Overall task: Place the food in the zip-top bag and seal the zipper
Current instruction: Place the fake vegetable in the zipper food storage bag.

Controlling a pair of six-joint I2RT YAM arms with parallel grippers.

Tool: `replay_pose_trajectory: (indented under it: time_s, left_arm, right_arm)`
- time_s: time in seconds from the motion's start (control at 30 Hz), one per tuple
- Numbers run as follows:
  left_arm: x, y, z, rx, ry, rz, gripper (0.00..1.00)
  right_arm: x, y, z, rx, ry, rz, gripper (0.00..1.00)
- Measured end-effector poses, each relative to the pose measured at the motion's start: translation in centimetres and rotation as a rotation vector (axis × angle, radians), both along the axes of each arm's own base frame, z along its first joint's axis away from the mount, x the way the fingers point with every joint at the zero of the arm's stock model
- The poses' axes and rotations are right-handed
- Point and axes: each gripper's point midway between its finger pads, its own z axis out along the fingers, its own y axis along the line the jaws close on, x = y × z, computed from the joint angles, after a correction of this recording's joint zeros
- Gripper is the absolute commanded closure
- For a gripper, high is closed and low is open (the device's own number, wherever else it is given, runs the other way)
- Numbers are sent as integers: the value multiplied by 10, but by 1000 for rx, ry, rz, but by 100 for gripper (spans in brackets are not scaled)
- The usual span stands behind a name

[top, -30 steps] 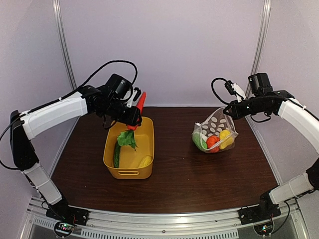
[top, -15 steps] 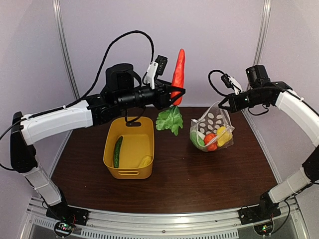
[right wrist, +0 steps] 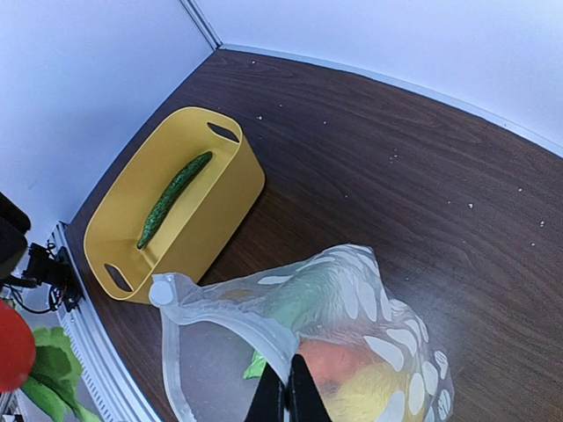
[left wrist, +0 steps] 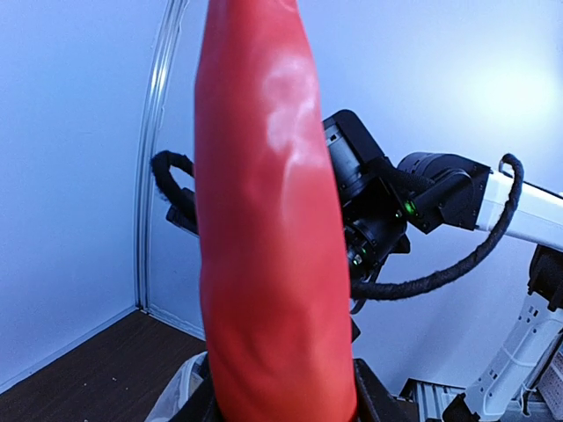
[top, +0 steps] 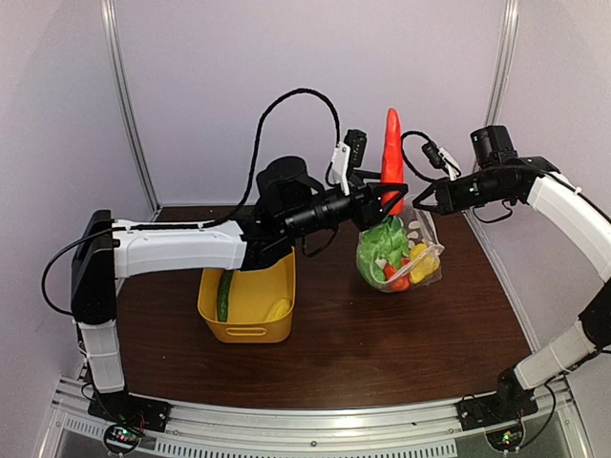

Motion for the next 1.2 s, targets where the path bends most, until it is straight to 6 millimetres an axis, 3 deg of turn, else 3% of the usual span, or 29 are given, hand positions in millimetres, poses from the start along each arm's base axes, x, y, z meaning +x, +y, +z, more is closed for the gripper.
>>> replay_pose_trajectory:
  time_s: [0.2,0.63,0.8,0.93,1.1,1.2]
  left_arm:
    - [6,-22,-16,-52,26,15,100]
    - [21,-11,-8,-113,-22,129,100]
    - [24,-10,-21,-32,-15,151,100]
    - [6,-12,-17,97,46,48,100]
    - [-31,4,1,188,150,-108,100]
    - [-46,13,-6,244,245,-187,100]
  right_arm:
    - [-5,6,-5,54,55,6,100]
    - [-9,14,8,134,46,30,100]
    - [-8,11,12,122,22,14,100]
    - [1,-1,11,37,-43,-28,100]
    - [21,-24,17,-107,-156,-122,100]
    - [32,-37,18,-184,-214,-170,100]
